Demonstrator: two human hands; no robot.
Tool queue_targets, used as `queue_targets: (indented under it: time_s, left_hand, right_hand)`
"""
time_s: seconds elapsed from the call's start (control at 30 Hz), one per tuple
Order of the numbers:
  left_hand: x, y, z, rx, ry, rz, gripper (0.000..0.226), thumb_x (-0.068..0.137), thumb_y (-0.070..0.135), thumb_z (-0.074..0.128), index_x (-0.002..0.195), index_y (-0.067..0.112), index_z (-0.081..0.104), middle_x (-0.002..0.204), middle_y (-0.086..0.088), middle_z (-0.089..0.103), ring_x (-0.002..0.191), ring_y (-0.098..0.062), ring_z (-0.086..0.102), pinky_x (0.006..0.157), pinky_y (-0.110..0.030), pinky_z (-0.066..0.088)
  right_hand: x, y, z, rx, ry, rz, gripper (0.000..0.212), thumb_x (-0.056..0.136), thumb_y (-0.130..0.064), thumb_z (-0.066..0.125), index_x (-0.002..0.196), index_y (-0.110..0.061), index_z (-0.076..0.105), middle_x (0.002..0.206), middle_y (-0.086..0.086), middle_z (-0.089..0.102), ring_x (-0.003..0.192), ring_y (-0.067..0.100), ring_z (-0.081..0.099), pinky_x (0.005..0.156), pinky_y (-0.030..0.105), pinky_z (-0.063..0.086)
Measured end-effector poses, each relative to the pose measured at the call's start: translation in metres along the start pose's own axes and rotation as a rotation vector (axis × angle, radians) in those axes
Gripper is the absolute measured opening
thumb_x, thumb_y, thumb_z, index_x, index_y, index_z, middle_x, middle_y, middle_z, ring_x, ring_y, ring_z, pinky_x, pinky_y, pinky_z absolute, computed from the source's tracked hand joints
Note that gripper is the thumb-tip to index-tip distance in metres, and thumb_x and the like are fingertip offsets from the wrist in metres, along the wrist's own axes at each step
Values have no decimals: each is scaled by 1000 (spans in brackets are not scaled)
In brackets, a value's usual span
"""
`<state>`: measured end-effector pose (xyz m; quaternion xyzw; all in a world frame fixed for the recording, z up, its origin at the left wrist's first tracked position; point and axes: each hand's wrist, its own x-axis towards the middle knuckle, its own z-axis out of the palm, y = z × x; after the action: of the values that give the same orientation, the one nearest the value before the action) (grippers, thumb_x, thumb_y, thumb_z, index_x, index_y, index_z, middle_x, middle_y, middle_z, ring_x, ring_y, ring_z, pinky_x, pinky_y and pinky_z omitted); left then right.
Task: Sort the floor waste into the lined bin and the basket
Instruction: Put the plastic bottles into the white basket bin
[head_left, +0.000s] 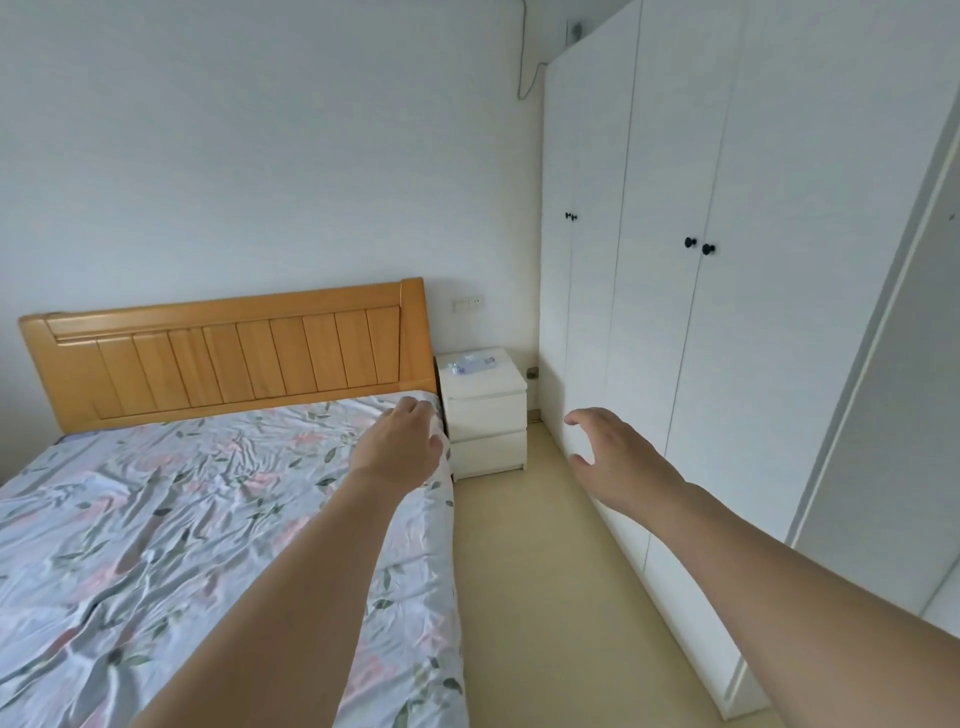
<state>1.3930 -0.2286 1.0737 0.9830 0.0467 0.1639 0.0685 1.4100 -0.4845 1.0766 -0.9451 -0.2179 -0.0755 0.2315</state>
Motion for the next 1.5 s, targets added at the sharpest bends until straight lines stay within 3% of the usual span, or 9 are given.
queue_targets:
  time_s: [0.37, 0.57, 0.67, 0.9, 1.07, 1.2, 1.27, 1.4, 1.5]
  left_hand:
    - [230, 39, 105, 43, -18, 140, 37, 98, 27, 45, 132, 14, 48, 131, -1, 50, 114, -21, 52, 86, -31, 48]
    - [373, 15, 114, 12, 25, 31, 39, 98, 28, 46, 135, 16, 47, 134, 0, 50, 104, -21, 57, 80, -31, 50]
    - [417, 0, 130, 22, 0, 31, 40, 98, 28, 45, 136, 17, 46, 135, 1, 48, 107, -20, 57, 77, -27, 46]
    - [554, -92, 185, 2, -52, -58, 41, 98, 28, 44, 137, 17, 45, 138, 2, 47, 111, -19, 55, 78, -27, 47]
    - [663, -173, 211, -180, -21, -182, 44, 97, 30, 48, 138, 16, 45, 139, 1, 47, 99, -15, 58, 80, -28, 47]
    - [758, -237, 213, -197, -15, -222, 43, 97, 27, 48, 138, 14, 45, 141, -1, 45, 112, -16, 53, 82, -26, 41]
    - [802, -259, 225, -228, -3, -253, 42, 97, 26, 48, 138, 15, 46, 140, 0, 46, 103, -13, 51, 80, -27, 40]
    - [875, -276, 284, -247, -127, -227, 42, 97, 27, 47, 137, 16, 46, 137, -1, 48, 100, -14, 55, 80, -27, 43]
    - [920, -282, 337, -245, -224, -183, 42, 97, 28, 48, 138, 17, 46, 137, 1, 48, 109, -15, 55, 86, -27, 45]
  right_hand:
    - [223, 124, 27, 0, -21, -52, 45, 96, -16, 43, 141, -18, 37, 144, -6, 38, 118, 16, 47, 82, 24, 35]
    - [375, 175, 14, 19, 14, -27, 46, 95, -17, 44, 141, -16, 37, 145, -2, 37, 119, 18, 48, 85, 25, 37]
    - [439, 173, 30, 66, 12, -68, 47, 95, -18, 45, 141, -18, 38, 146, -4, 37, 123, 17, 46, 94, 29, 41]
    - [607, 166, 112, 79, -83, -122, 45, 95, -20, 45, 140, -21, 37, 146, -8, 36, 123, 16, 45, 92, 29, 40]
    - [739, 163, 163, 65, -110, -103, 47, 95, -18, 46, 141, -18, 37, 147, -6, 36, 125, 16, 44, 93, 25, 37]
    - [850, 146, 184, 83, -90, -109, 47, 95, -17, 48, 141, -16, 38, 146, -3, 38, 128, 16, 43, 99, 24, 35]
    - [890, 146, 198, 110, -84, -112, 46, 94, -17, 49, 139, -16, 40, 144, -4, 40, 127, 16, 44, 99, 24, 35]
    - [958, 181, 236, 100, -144, -40, 45, 95, -17, 48, 139, -17, 40, 144, -5, 39, 115, 14, 49, 90, 22, 36]
    - [1004, 219, 265, 89, -196, 42, 46, 96, -19, 47, 141, -17, 37, 147, -5, 36, 121, 13, 46, 89, 20, 33]
